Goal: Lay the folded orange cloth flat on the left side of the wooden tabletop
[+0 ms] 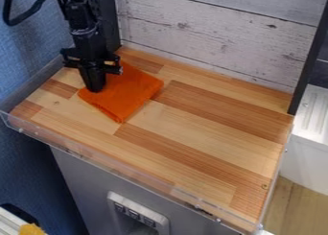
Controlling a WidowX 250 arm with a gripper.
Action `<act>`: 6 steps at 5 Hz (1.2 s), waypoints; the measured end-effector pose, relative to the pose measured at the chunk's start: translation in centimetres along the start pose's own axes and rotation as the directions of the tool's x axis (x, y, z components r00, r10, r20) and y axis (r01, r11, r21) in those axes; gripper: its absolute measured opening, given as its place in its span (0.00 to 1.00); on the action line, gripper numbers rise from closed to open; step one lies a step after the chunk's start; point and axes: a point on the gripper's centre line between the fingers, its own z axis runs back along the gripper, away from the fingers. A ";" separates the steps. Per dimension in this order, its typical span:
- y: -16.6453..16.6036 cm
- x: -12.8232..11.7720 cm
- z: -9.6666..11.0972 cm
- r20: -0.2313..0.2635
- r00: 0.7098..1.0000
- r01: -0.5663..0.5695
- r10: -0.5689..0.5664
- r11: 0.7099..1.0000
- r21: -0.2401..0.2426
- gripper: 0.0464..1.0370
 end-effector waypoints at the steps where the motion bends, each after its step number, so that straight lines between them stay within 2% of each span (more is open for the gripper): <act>1: -0.2 -1.0 0.0 -0.007 0.999 0.049 -0.049 0.999 0.000 0.01; 4: -0.6 -2.6 0.2 0.000 0.990 0.144 -0.144 0.989 0.014 0.04; 5: -0.6 -2.7 1.4 0.007 0.986 0.165 -0.165 0.986 0.019 0.18; 6: -2.2 -3.2 3.7 0.022 0.985 0.169 -0.170 0.985 0.034 0.44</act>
